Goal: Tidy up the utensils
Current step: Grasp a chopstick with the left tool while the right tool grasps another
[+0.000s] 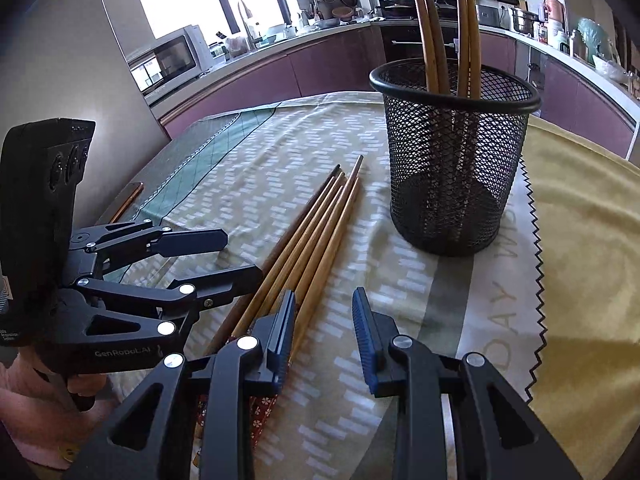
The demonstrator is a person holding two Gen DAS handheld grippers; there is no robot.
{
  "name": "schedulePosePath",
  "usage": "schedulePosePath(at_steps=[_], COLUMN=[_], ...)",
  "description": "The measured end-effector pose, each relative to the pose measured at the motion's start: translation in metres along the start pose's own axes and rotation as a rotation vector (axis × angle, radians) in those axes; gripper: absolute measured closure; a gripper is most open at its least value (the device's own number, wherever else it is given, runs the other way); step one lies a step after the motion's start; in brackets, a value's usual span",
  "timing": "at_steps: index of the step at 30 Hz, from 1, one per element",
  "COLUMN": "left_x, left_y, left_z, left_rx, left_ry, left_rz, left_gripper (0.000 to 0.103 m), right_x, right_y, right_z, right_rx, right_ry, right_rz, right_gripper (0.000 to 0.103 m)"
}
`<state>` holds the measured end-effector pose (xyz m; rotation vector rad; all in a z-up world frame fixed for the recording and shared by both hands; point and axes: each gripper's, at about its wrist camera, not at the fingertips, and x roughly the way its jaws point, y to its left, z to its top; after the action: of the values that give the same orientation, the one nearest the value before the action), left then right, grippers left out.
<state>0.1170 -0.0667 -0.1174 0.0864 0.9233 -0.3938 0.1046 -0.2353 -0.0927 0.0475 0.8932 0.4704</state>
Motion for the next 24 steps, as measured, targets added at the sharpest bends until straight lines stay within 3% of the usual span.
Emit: schedulePosePath(at_steps=[24], left_x=[0.003], left_y=[-0.003], left_z=[0.002], left_rx=[0.032], left_ry=[0.003], left_rz=[0.020], left_gripper=[0.052], right_x=[0.012], right_y=[0.007], right_z=[0.001], right_rx=[-0.028], right_ry=[0.026], right_rz=[-0.065], right_gripper=[0.078])
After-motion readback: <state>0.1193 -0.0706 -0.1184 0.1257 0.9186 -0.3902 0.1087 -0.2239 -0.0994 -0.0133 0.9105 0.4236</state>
